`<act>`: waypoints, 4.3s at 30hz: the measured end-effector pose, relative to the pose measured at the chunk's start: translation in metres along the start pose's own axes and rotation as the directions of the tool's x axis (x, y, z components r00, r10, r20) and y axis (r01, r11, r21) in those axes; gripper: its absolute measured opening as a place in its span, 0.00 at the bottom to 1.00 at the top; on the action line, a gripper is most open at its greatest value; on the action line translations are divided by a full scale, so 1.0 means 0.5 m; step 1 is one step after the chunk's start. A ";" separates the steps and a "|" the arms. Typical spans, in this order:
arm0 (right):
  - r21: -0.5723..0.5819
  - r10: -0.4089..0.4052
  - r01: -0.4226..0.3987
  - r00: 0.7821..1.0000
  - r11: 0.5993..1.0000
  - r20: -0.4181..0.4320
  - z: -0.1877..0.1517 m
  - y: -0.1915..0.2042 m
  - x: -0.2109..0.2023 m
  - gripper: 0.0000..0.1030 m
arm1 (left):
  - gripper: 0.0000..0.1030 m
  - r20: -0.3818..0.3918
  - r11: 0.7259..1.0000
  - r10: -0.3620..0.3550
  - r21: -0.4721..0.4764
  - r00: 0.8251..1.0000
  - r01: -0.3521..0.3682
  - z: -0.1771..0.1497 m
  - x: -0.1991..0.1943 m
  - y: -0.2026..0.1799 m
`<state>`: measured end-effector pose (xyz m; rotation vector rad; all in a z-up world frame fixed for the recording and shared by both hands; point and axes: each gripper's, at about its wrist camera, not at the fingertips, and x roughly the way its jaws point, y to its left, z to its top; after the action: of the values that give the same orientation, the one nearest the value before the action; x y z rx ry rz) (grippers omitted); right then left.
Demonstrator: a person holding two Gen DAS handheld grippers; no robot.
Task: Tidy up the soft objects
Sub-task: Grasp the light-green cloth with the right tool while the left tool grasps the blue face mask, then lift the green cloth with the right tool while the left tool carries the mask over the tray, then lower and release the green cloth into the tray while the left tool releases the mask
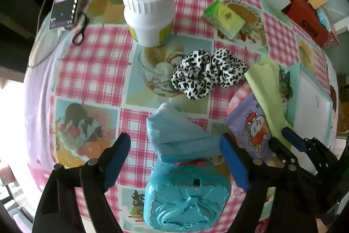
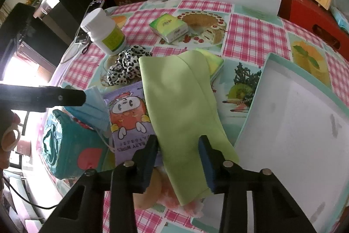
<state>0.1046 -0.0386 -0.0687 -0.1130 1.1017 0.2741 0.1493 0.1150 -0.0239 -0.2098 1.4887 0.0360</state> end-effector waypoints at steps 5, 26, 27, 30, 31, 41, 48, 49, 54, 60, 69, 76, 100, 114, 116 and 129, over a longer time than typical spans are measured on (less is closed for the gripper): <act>0.006 0.011 -0.011 1.000 1.000 0.001 0.001 0.000 0.002 0.29 | 0.55 -0.036 1.000 -0.004 -0.006 0.999 0.004 0.002 0.017 -0.001; 0.062 0.024 -0.028 0.998 0.998 0.065 -0.004 -0.017 -0.026 0.05 | 0.08 0.057 0.995 -0.046 -0.082 0.997 0.051 -0.012 -0.004 0.035; 0.064 0.025 -0.029 0.997 0.998 0.071 -0.005 -0.018 -0.031 0.05 | 0.08 0.071 0.995 -0.047 -0.088 0.996 0.054 -0.013 -0.010 0.037; 0.069 0.028 -0.034 0.996 0.997 0.089 -0.005 -0.020 -0.041 0.04 | 0.08 0.110 0.993 -0.038 -0.105 0.993 0.049 -0.014 -0.032 0.040; 0.070 0.027 -0.034 0.995 0.997 0.095 -0.005 -0.021 -0.044 0.04 | 0.08 0.128 0.993 -0.034 -0.106 0.991 0.047 -0.016 -0.041 0.040; 0.081 0.026 -0.043 0.980 0.996 0.197 -0.004 -0.027 -0.112 0.04 | 0.08 0.327 0.995 -0.020 -0.083 0.945 0.049 -0.042 -0.166 0.015; 0.099 0.024 -0.055 0.956 0.994 0.292 -0.007 -0.042 -0.193 0.04 | 0.08 0.437 0.994 -0.065 -0.050 0.897 0.096 -0.065 -0.243 -0.033; 0.101 0.021 -0.055 0.952 0.993 0.305 -0.007 -0.044 -0.202 0.04 | 0.08 0.448 0.994 -0.071 -0.045 0.891 0.102 -0.067 -0.252 -0.039; 0.128 -0.003 -0.051 0.919 0.990 0.393 -0.019 -0.064 -0.277 0.04 | 0.08 0.512 0.991 -0.117 0.003 0.851 0.134 -0.087 -0.308 -0.087; 0.186 -0.091 0.000 0.872 0.982 0.481 -0.041 -0.111 -0.368 0.04 | 0.08 0.548 0.982 -0.189 0.078 0.815 0.174 -0.100 -0.346 -0.160; 0.346 -0.293 0.132 0.832 0.929 0.470 -0.098 -0.237 -0.430 0.04 | 0.08 0.515 0.952 -0.301 0.212 0.802 0.221 -0.096 -0.317 -0.319; 0.454 -0.393 0.195 0.830 0.869 0.396 -0.149 -0.344 -0.409 0.04 | 0.08 0.460 0.924 -0.355 0.302 0.814 0.233 -0.093 -0.255 -0.428; 0.529 -0.392 0.240 0.899 0.814 0.195 -0.164 -0.418 -0.199 0.04 | 0.08 0.359 0.932 -0.343 0.243 0.868 0.268 -0.055 0.031 -0.484; 0.527 -0.341 0.234 0.933 0.817 0.115 -0.140 -0.393 -0.127 0.08 | 0.11 0.302 0.951 -0.275 0.228 0.913 0.212 -0.060 0.086 -0.465; 0.516 -0.340 0.237 0.934 0.823 0.114 -0.137 -0.387 -0.127 0.08 | 0.17 0.305 0.950 -0.272 0.234 0.913 0.205 -0.062 0.080 -0.465; 0.472 -0.347 0.265 0.933 0.841 0.095 -0.126 -0.371 -0.133 0.28 | 0.52 0.317 0.956 -0.236 0.246 0.919 0.161 -0.080 0.064 -0.455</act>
<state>0.0729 -0.2417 -0.0464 0.1505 0.9266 -0.2646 0.1475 -0.1178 -0.0314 -0.1689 1.1057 -0.2434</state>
